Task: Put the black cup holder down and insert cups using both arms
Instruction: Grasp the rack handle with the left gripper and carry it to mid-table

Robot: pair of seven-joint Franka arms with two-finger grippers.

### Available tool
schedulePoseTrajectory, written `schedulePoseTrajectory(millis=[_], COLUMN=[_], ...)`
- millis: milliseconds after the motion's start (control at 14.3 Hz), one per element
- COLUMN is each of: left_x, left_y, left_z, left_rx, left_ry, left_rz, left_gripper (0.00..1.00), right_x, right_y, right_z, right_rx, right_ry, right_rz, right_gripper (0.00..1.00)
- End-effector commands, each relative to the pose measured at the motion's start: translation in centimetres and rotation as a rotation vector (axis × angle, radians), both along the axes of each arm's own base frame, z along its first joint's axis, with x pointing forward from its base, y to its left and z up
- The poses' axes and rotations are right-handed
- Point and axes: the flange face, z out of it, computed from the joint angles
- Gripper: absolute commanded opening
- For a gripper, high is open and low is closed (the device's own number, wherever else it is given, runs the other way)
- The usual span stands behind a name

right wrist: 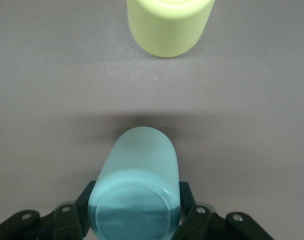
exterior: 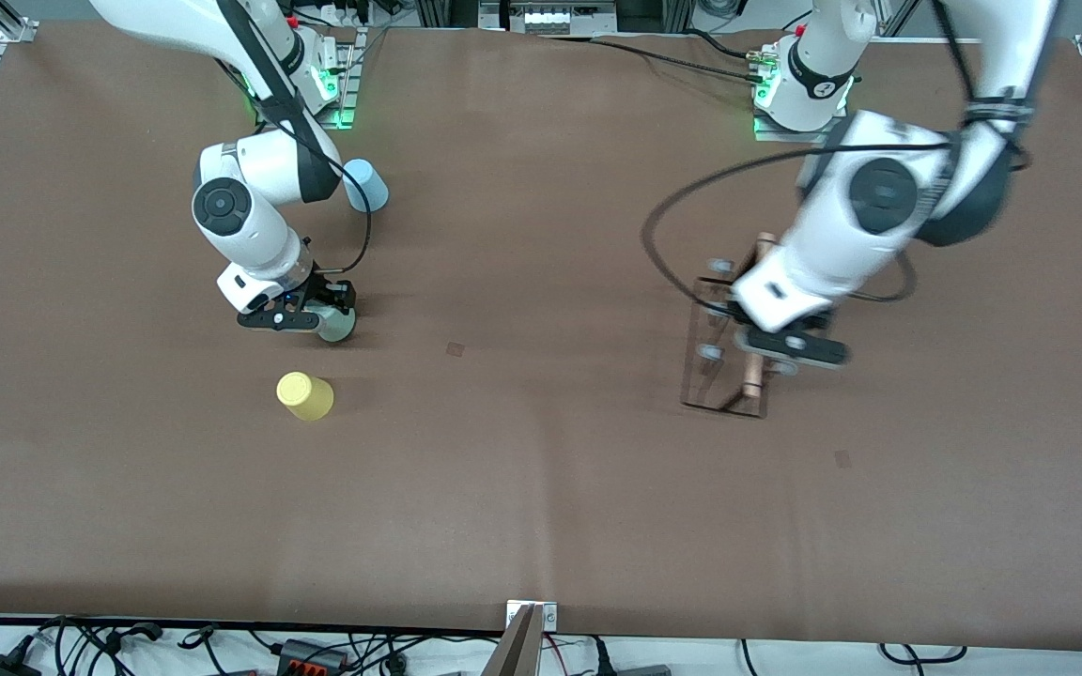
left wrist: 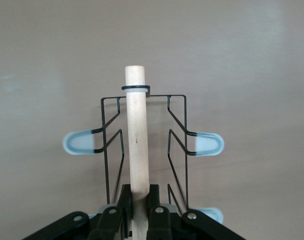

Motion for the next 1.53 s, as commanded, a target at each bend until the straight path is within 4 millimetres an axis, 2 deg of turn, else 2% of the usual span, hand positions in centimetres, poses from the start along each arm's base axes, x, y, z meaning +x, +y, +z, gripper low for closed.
schedulePoseTrajectory(millis=[0, 209, 349, 488, 837, 1186, 1256, 1326, 1465], left_x=[-0.3, -1.7, -3.3, -4.6, -6.2, -6.4, -6.4, -6.4, -6.2], left_y=[-8.0, -13.3, -16.5, -18.3, -20.3, -20.5, -20.5, -20.5, -20.3], left_z=[0.6, -0.6, -1.6, -2.3, -3.9, -4.7, -4.7, -4.7, -4.8], left_rx=[-0.035, -0.047, -0.048, -0.044, -0.02, -0.01, -0.01, -0.009, -0.001], left_ry=[-0.01, 0.006, 0.018, 0.024, 0.028, 0.034, 0.034, 0.033, 0.027], left_rz=[0.005, 0.147, 0.138, 0.158, 0.11, 0.113, 0.13, 0.137, 0.127], left_gripper=[0.01, 0.01, 0.01, 0.01, 0.01, 0.03, 0.06, 0.22, 1.0], right_x=[-0.9, -1.8, -2.1, -2.1, -1.9, -1.8, -1.8, -1.8, -1.9], right_y=[-0.7, -1.6, -1.6, -1.4, -1.0, -1.4, -1.4, -1.3, -1.3], right_z=[5.9, 9.9, 10.2, 10.6, 10.0, 9.8, 9.8, 9.8, 9.8], right_rx=[0.003, -0.005, -0.015, -0.014, -0.015, -0.017, -0.017, -0.017, -0.017], right_ry=[0.019, 0.072, 0.101, 0.095, 0.095, 0.096, 0.096, 0.098, 0.098], right_rz=[0.055, 0.054, 0.058, 0.062, 0.068, 0.061, 0.061, 0.064, 0.066], right_gripper=[0.09, 0.09, 0.09, 0.09, 0.09, 0.1, 0.1, 0.1, 0.1])
